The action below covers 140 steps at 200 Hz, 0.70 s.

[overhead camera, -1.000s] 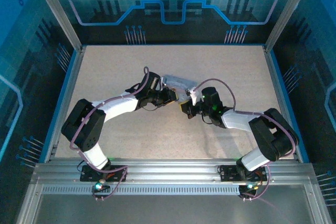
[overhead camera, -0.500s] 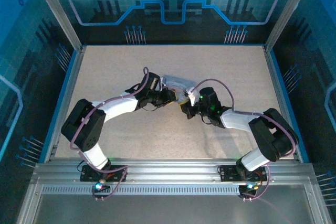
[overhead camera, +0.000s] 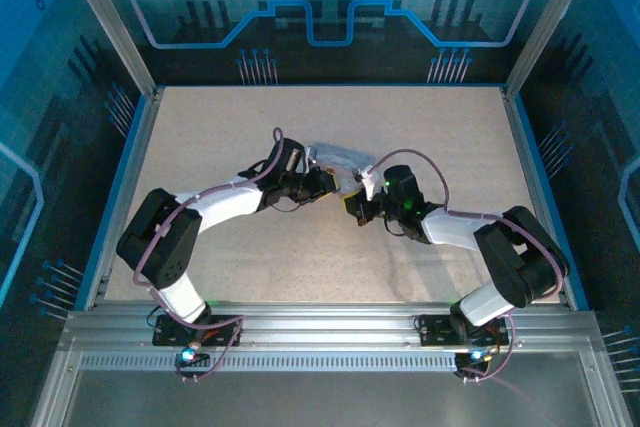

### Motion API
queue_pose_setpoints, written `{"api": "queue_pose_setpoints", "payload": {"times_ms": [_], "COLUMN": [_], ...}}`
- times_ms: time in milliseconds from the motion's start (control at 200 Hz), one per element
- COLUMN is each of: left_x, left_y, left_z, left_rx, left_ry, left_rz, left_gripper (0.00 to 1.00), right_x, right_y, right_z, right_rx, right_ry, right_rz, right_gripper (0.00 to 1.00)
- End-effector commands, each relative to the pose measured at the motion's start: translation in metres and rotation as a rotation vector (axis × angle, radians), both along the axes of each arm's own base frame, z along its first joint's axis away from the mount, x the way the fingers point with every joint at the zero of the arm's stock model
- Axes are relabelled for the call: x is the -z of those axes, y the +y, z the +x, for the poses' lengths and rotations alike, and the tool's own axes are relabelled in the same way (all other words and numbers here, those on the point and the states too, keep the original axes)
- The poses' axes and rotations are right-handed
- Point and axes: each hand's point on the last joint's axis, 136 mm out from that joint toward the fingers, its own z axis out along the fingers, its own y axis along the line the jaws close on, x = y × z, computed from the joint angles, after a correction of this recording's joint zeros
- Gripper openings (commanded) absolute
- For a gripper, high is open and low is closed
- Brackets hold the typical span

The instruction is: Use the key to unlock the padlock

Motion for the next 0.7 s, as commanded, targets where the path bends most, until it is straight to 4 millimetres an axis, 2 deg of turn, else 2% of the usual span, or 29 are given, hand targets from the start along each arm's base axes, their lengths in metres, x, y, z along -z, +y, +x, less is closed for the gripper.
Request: {"api": "queue_pose_setpoints", "payload": {"times_ms": [0, 330, 560, 695], "left_x": [-0.001, -0.003, -0.004, -0.004], "left_y": [-0.016, -0.016, -0.017, -0.017], "left_z": [-0.028, -0.029, -0.030, -0.031], "left_rx": [0.104, 0.109, 0.111, 0.109], "left_ry": [0.060, 0.058, 0.058, 0.057], "left_rz": [-0.059, -0.065, -0.070, -0.070], "left_gripper": [0.17, 0.17, 0.17, 0.17], "right_x": [-0.031, -0.030, -0.034, -0.031], "right_y": [-0.004, -0.004, 0.004, -0.002], "right_z": [0.024, 0.037, 0.045, 0.050], "right_rx": [0.059, 0.097, 0.079, 0.103], "right_ry": [-0.112, -0.119, -0.128, -0.136], "right_rz": [0.067, 0.060, 0.087, 0.061], "right_gripper": [0.00, 0.00, 0.00, 0.00]}}
